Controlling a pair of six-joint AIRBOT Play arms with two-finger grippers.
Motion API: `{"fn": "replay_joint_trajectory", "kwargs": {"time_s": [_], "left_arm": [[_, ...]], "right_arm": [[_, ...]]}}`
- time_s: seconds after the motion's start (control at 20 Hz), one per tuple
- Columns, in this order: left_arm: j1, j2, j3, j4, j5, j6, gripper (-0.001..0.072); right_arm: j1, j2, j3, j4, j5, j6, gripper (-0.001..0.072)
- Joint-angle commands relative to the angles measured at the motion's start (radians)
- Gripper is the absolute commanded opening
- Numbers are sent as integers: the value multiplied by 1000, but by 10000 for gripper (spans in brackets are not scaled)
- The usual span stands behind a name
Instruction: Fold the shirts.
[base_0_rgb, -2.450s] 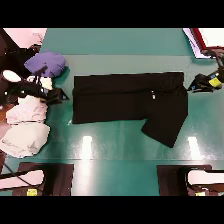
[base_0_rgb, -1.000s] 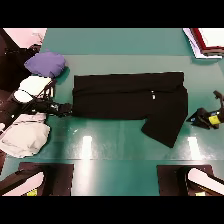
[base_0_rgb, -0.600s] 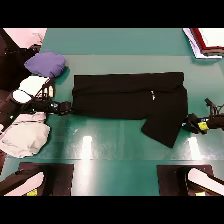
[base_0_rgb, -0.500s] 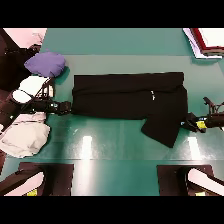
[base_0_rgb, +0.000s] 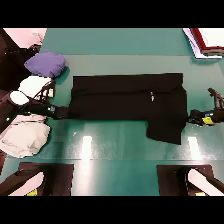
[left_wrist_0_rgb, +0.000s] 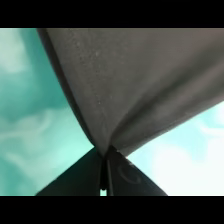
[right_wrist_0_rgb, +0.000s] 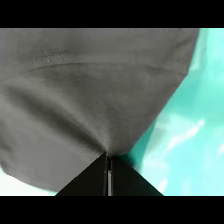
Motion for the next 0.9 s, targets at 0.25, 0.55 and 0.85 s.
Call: {"fn": "replay_joint_trajectory", "kwargs": {"time_s": [0.25, 0.55, 0.85], "left_arm": [[1, 199, 1, 207, -309, -68, 22], [1, 146, 33, 80, -41, -141, 23], [1, -87, 198, 34, 127, -148, 23]], "right_arm": [[3, 411, -124, -79, 216, 36, 14], [51, 295, 63, 3, 73, 31, 13], [196, -66, 287, 7, -66, 43, 13]]}}
